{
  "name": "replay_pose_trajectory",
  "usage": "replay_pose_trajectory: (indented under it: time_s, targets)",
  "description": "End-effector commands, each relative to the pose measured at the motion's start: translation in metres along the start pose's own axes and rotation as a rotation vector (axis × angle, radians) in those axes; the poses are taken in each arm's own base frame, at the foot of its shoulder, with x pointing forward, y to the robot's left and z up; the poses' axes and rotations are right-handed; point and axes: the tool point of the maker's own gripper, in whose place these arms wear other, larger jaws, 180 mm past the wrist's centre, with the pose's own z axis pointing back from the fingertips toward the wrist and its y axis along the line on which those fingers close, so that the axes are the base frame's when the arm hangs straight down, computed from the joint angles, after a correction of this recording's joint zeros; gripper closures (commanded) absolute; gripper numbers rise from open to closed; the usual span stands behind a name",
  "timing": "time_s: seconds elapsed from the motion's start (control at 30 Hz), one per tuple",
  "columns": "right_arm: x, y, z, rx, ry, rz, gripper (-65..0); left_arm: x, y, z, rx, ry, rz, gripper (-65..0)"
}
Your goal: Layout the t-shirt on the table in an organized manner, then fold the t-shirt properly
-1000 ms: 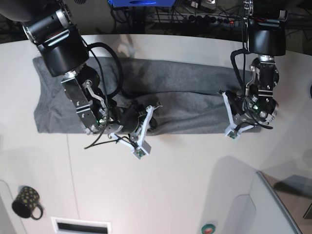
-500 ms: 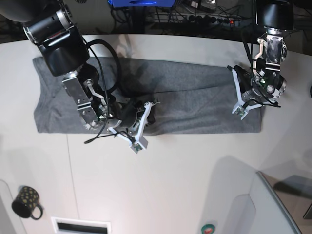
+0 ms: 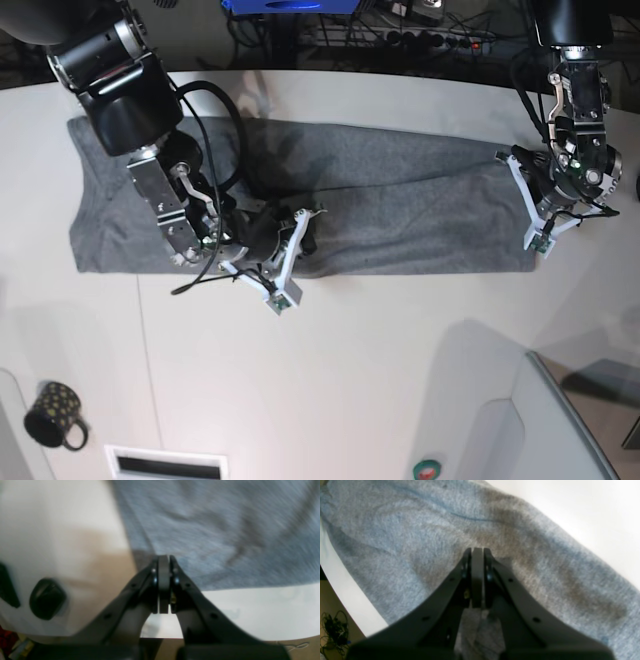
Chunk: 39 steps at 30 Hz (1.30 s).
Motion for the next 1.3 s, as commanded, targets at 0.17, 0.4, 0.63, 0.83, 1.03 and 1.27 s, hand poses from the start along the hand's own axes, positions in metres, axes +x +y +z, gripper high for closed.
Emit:
replay_pose_trajectory:
  time_s: [0.17, 0.4, 0.63, 0.83, 1.03, 1.27]
  targets:
    - [0.027, 0.003, 0.004, 0.010, -0.066, 0.016, -0.8, -0.013, 0.004, -0.025, -0.025, 0.031, 0.053, 0.0]
    - [0.050, -0.020, 0.046, -0.065, -0.257, -0.108, -0.8, -0.048, -0.007, -0.054, -0.042, 0.065, 0.034, 0.0]
    - [0.001, -0.096, 0.097, -0.262, -0.276, -0.255, -0.8, -0.036, 0.032, -0.040, 0.037, -0.008, 0.138, 0.0]
    - [-0.040, -0.139, 0.135, -0.387, -0.274, -0.344, -0.8, -0.017, 0.040, -0.035, 0.055, -0.051, 0.138, 0.0]
    - [-0.071, -0.173, 0.137, -0.442, -0.219, -0.386, -0.8, -0.018, 0.033, -0.058, 0.007, -0.035, 0.182, 0.0]
    - [-0.103, -0.202, 0.147, -0.500, -0.176, -0.415, -0.8, -0.038, 0.015, -0.079, -0.054, -0.021, 0.230, 0.0]
